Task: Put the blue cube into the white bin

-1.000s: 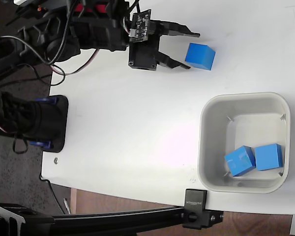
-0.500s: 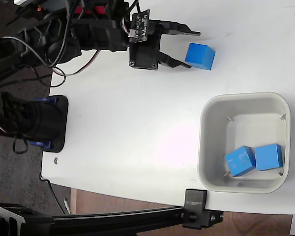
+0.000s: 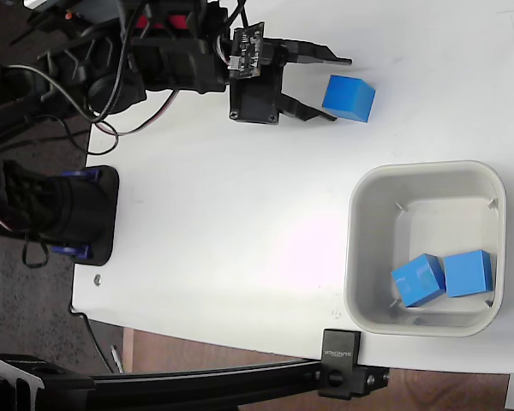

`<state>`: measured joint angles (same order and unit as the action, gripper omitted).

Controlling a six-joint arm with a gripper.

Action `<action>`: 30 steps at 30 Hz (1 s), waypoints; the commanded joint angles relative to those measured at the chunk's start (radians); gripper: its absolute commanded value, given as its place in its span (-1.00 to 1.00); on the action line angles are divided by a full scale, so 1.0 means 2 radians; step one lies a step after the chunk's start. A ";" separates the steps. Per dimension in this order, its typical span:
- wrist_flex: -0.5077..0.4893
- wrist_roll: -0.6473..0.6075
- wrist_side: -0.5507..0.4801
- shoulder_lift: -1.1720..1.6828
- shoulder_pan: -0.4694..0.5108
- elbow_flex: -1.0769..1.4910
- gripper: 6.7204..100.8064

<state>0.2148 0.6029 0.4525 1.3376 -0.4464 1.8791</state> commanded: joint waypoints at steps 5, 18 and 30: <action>-0.019 -0.003 -0.006 0.007 0.007 -0.007 0.98; -0.035 0.001 -0.007 -0.008 0.005 -0.006 0.98; -0.040 0.001 -0.008 -0.016 0.005 -0.008 0.98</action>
<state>0.1503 0.6029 0.4387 1.2763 -0.4372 1.8868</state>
